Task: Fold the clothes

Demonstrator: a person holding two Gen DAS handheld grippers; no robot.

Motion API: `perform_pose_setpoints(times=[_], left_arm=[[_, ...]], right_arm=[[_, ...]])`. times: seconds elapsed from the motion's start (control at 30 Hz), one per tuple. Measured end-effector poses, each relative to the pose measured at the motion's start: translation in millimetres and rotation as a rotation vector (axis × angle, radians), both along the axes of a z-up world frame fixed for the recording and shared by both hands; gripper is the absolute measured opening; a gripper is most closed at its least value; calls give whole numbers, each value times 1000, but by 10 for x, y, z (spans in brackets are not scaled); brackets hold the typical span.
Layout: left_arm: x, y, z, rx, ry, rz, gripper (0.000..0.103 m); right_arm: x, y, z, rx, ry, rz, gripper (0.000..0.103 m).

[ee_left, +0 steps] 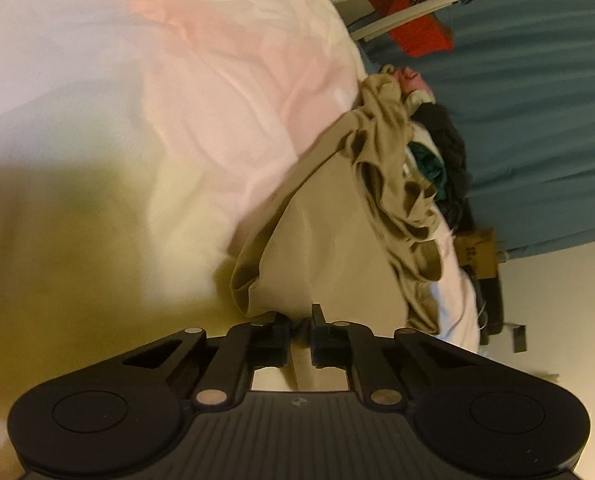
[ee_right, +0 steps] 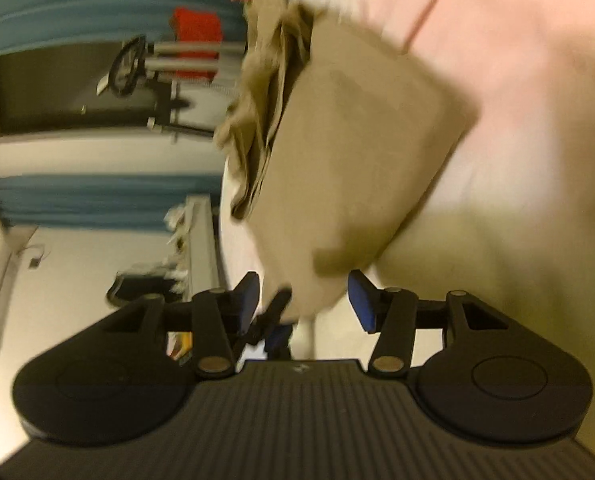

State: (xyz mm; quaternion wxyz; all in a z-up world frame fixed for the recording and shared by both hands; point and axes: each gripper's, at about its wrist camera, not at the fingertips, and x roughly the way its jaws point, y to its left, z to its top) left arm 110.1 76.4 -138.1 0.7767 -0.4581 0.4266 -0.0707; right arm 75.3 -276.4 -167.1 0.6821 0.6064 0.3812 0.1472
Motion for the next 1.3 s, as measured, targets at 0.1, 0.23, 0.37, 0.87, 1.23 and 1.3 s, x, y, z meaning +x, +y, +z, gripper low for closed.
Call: perform_pose_setpoints(times=[0.1,0.23,0.37,0.87,1.23,1.3], left_arm=[[-60,23,73,-22,-45,21,7],[-66,28,157,-54,-87,14,7],[-44,19,246,-63,-123,-1,7],[-116,88,289,-13,-103,-16,7],[-97,78,250,2,-77,-4,7],[-91,81,239,1,-70,-1,7]], right_arm=[[-27,-52,20,-80,-7,-84,52],[-59,-200,38,-179,-17,-234,36],[-103,-326,60,-238,-7,-371,17],[-521,-824,365,-292,-47,-542,7],[-278,-193,33,-38,26,-146,65],[-230,-262,-31,-47,50,-173,63]])
